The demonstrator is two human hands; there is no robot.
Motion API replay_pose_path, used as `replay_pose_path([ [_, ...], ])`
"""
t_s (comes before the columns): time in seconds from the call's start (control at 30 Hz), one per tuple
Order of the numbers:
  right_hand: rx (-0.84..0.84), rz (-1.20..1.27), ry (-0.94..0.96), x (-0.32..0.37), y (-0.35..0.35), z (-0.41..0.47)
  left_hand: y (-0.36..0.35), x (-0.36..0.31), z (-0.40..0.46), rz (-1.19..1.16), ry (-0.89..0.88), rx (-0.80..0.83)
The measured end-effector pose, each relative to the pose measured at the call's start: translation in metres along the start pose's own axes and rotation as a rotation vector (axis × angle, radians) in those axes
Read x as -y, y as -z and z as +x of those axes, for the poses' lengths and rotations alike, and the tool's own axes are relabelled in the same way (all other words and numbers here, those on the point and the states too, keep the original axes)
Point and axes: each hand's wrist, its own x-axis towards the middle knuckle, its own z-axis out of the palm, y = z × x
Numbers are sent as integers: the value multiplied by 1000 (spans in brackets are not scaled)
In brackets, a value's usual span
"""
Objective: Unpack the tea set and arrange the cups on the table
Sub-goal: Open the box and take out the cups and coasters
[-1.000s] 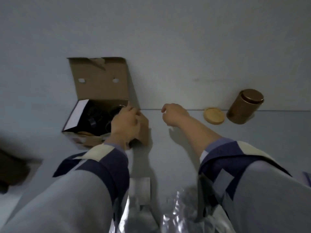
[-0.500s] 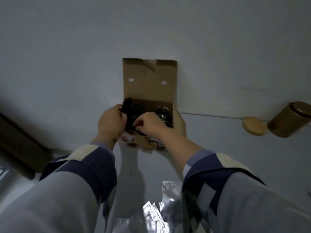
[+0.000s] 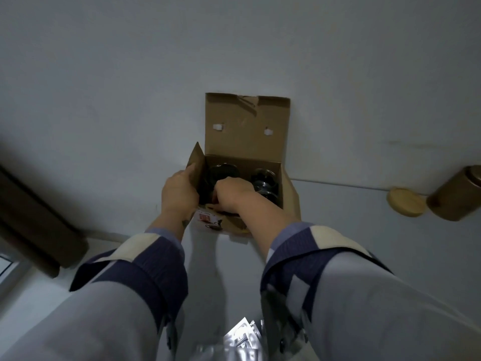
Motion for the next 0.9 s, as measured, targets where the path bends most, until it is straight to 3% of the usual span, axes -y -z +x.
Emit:
replay_pose_path([
  [0.5,86,2,22,15,7,0,-2,6,5,-1,3,29],
  [0.7,27,25,11,15,2,-5,-1,6,6,37,-7,39],
  [0.9,-32,147,20,5,29,-21,1,0,4,-117,81,44],
])
